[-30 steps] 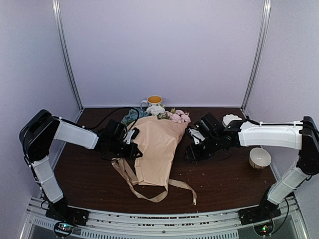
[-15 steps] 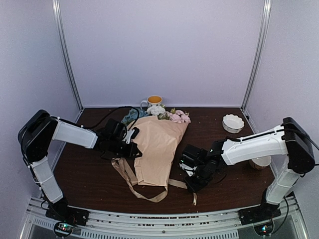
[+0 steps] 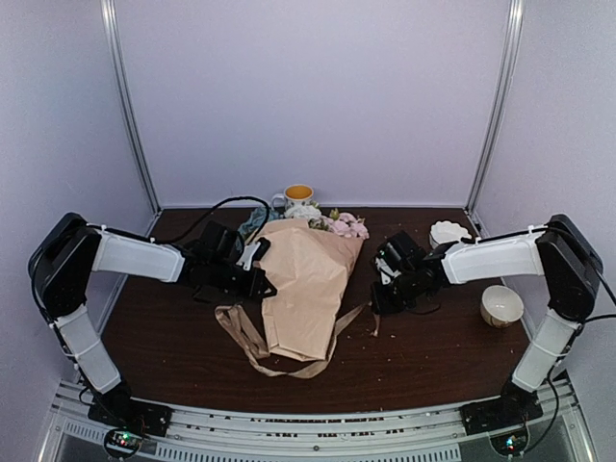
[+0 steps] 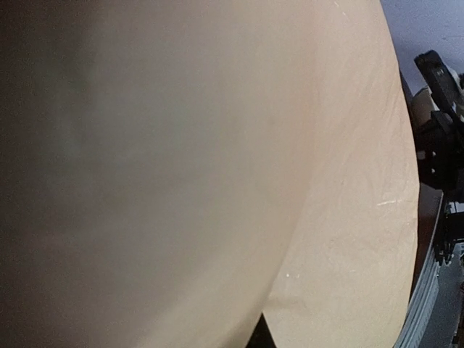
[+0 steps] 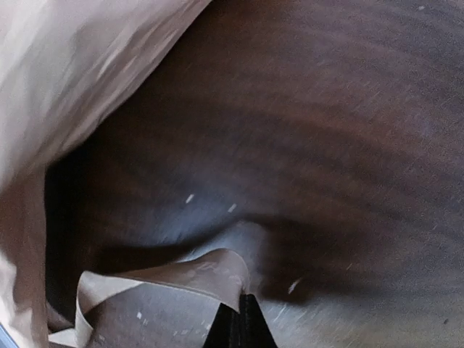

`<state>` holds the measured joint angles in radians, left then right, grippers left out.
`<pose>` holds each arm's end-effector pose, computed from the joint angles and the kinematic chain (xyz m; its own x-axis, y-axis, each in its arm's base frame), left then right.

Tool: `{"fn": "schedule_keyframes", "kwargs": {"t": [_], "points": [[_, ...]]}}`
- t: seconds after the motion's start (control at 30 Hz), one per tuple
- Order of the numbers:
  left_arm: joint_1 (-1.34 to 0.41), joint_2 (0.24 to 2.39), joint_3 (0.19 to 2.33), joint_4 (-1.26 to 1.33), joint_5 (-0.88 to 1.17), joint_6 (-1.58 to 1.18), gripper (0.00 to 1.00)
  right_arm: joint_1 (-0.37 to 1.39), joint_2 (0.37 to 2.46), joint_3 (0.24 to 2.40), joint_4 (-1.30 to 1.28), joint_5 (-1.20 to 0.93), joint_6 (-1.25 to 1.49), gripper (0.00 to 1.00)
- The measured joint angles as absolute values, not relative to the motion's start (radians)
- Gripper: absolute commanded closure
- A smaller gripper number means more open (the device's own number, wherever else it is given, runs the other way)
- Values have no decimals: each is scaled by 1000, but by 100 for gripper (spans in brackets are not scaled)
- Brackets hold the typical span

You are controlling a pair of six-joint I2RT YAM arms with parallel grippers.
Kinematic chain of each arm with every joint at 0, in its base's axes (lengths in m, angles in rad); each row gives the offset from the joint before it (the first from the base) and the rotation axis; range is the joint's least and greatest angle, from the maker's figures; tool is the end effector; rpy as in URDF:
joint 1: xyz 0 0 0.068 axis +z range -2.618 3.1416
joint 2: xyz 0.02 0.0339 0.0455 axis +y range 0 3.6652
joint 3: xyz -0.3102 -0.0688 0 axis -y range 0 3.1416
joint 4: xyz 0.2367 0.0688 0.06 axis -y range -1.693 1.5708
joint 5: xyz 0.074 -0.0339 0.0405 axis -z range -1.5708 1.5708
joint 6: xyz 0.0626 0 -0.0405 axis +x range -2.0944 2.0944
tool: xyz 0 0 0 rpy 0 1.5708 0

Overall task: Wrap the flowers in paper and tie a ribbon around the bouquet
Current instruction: Move the ribbon to the center of the board, then place the folded bouquet on the ribbon.

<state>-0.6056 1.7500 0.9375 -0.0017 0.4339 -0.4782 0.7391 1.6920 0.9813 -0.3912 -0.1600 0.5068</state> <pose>0.2904 -0.2331 0.1930 -0.8777 0.0998 -0.4688 0.3941 0.7069 -0.5873 0.2427 0.2347 0.1913 -0.9250 -0.1948 -0.3261 -0.3079 0.8872 0.3436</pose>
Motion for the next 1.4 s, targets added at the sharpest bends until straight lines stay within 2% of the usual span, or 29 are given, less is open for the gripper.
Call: {"fn": "schedule_keyframes", "kwargs": {"t": [0.3,0.5,0.67,0.8,0.9,1.03,1.13,1.4], "points": [[-606,1732,956,-23,444,-465,100,383,1751,995,-167,-194,598,100],[-606,1732,956,-24,446,-462,100,347,1741,1158,-216,-133,572,100],[-606,1732,956,-24,447,-462,100,347,1638,1208,-231,-118,552,100],[-606,1736,956,-22,452,-463,100,401,1502,1208,-236,-73,519,100],[-606,1751,959,-16,460,-463,100,559,1420,1228,-221,-59,457,100],[-606,1777,960,-6,471,-464,100,760,1419,1262,-159,-100,379,100],[-606,1794,960,0,477,-466,100,846,1501,1321,-130,-164,357,100],[-606,1801,960,11,483,-476,100,850,1831,1414,-120,-258,440,100]]}}
